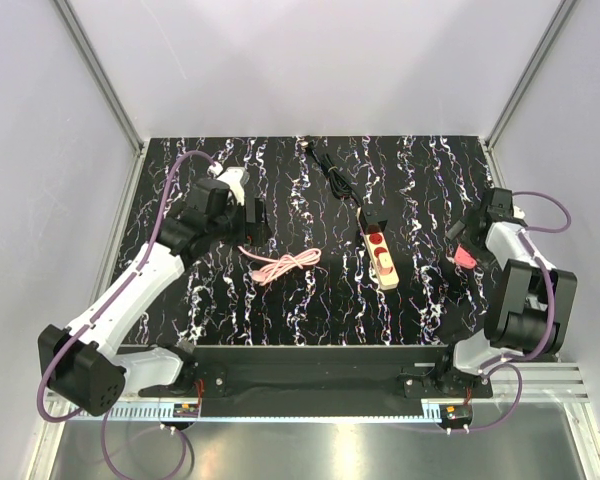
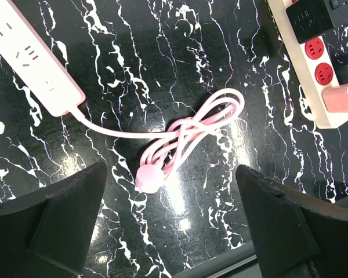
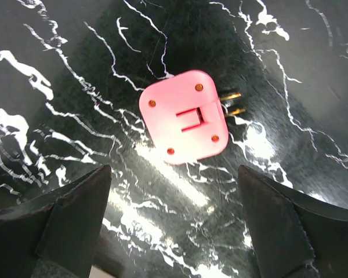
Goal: Insert the plug
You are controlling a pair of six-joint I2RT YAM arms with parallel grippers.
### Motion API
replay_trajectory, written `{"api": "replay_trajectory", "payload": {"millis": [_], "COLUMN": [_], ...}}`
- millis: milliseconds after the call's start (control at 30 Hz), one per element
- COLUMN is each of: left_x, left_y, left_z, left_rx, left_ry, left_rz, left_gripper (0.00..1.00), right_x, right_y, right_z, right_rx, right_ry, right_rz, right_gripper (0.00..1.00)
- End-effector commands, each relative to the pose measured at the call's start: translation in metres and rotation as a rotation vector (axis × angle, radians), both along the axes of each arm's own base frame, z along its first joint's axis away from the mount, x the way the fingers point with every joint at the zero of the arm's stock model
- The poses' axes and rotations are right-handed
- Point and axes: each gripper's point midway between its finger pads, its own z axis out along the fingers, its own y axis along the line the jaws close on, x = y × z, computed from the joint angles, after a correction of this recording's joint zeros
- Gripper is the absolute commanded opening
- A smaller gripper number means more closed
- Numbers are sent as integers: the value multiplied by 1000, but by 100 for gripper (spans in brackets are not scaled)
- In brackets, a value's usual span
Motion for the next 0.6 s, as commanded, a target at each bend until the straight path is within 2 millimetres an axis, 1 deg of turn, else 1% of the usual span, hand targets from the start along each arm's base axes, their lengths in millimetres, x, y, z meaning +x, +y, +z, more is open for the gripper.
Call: {"api": "replay_trajectory", "payload": {"millis": [0,33,100,233,333,367,400,500,567], "left_x": [5,5,4,1,-3,-4,-5,-8,-12], "left_y": [2,2,0,-2,-2,-2,-2,-1,-3], "left_z": [16,16,16,17,23,24,25,31,36], "left_rx": [-2,-4,-11,-24,-38,-44,-47,-54,-75], "left_ry": [-73,-72,-69,-69,-82,-85,-89,-107,-116], "left_rz": [3,2,-7,-13,-23,-26,-27,-28,-46], "left_gripper": [99,99,99,99,99,99,99,99,99], "right_x": [12,11,11,16,19,20,22,20,19], "right_y": [-4,-8,-10,-9,-15,-15,-17,-20,-20], "right_z": [-7,-10,-13,-18,-24,-29,-29,-35,-38], "right_rx": [-7,-27,-37,-26,-44,-44,-49,-65,-71], "right_ry": [-11,2,15,15,35,50,52,79,88], "right_rz": [8,-1,3,11,0,5,4,11,29], "right_gripper": [97,97,97,98,99,99,99,100,99]}}
